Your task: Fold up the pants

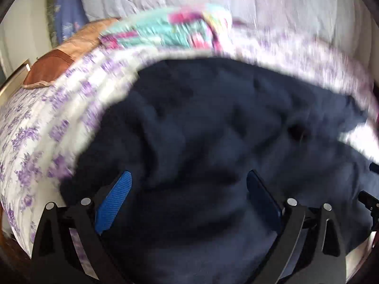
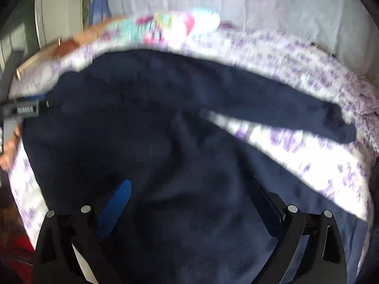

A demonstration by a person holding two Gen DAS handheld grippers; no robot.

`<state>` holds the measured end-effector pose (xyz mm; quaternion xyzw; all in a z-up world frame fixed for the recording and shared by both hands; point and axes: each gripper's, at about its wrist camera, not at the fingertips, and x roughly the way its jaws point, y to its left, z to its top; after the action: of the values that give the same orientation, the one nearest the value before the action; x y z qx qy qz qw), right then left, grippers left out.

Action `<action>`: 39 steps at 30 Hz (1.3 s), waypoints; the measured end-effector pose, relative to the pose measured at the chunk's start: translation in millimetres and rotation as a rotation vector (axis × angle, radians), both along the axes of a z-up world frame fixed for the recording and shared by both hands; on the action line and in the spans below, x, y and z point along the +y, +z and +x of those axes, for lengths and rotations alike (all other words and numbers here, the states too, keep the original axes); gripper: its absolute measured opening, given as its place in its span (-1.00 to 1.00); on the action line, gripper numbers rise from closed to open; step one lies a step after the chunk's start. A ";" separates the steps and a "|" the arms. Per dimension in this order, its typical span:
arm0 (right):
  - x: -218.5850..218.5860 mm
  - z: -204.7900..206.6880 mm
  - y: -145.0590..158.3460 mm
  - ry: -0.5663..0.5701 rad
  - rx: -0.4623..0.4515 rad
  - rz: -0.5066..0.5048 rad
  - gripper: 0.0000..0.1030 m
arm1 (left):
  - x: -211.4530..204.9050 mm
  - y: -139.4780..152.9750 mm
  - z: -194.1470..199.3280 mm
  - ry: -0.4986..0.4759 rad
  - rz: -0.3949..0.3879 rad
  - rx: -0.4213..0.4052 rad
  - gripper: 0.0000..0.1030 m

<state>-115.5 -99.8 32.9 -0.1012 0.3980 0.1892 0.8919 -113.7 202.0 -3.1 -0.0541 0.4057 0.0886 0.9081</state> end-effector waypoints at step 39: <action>-144.2 286.5 0.9 -0.286 0.129 0.339 0.56 | 127.8 -31.3 210.0 0.201 -0.222 0.114 0.90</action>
<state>171.0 -243.9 33.8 0.1196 0.4269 0.1312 0.8867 96.3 329.8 -34.4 -0.1892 0.4564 0.1368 0.8586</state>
